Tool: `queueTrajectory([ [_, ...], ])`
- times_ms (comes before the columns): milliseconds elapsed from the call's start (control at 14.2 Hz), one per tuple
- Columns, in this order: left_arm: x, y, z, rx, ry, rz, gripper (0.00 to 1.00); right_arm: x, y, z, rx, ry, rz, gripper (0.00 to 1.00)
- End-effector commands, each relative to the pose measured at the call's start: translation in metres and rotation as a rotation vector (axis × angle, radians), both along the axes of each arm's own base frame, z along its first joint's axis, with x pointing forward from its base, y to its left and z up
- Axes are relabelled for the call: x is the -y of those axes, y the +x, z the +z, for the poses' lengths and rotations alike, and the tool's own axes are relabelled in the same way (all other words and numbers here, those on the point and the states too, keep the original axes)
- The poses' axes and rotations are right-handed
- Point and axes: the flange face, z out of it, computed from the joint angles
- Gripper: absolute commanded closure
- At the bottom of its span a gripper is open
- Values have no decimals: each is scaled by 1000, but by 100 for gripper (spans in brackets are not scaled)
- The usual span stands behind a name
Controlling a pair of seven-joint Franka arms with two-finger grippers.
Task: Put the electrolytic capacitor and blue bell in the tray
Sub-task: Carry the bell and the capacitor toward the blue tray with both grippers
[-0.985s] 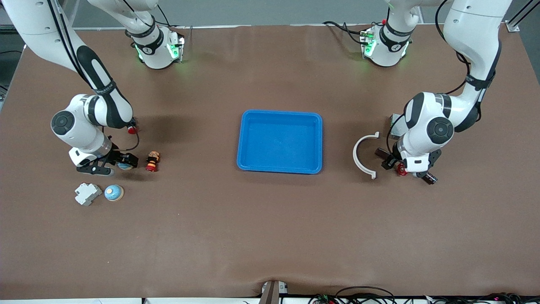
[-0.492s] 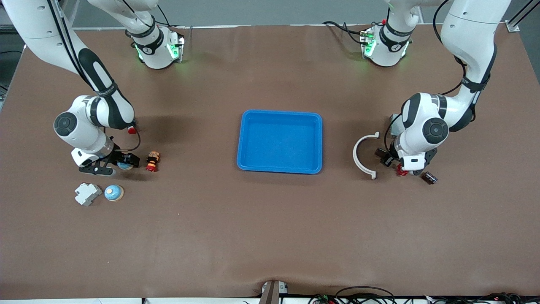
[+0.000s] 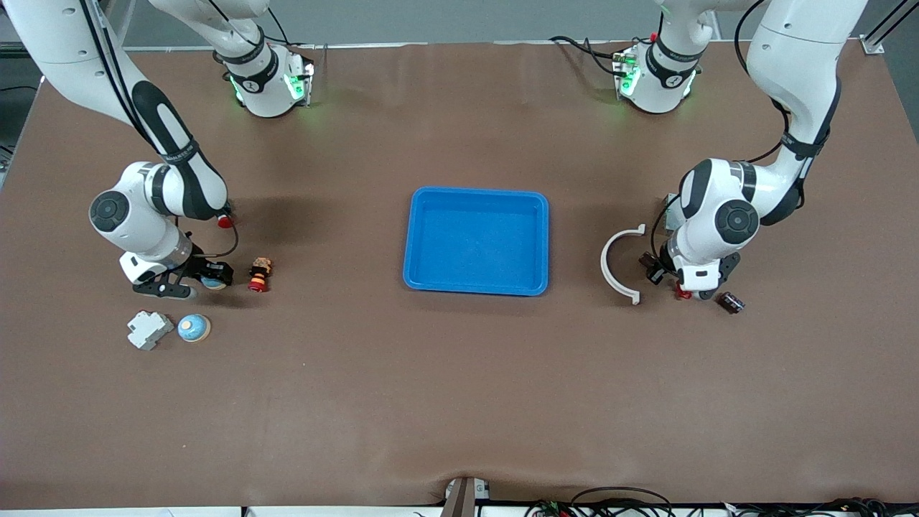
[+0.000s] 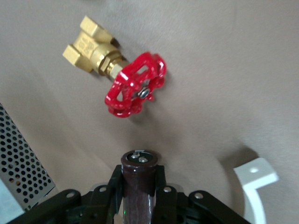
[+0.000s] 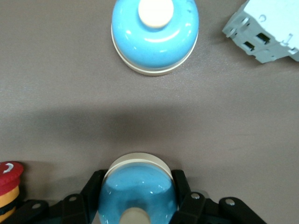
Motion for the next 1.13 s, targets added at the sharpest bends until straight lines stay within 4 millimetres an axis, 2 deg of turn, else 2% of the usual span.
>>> queueTrajectory([
  [0,8,6,41,-4,8,-17,100,-1,1,16,-21,11,-32,100],
  [70,26,4,51,-25,8,-32,100,-8,1,28,-49,17,-44,100],
  [211,46,1,66,-44,15,-10,100,-28,3,59,-95,22,-78,100],
  [352,79,0,78,-47,11,0,100,-47,1,85,-111,23,-115,100],
  [492,113,-4,87,-38,3,36,100,-78,-3,106,-120,19,-156,100],
  [774,180,-28,92,-31,-1,78,100,-169,-21,155,-115,5,-268,100],
  [914,217,-43,89,-30,10,103,100,-219,-36,167,-108,0,-310,100],
  [1055,247,-48,86,-31,6,134,100,-269,-52,170,-93,-1,-363,100],
])
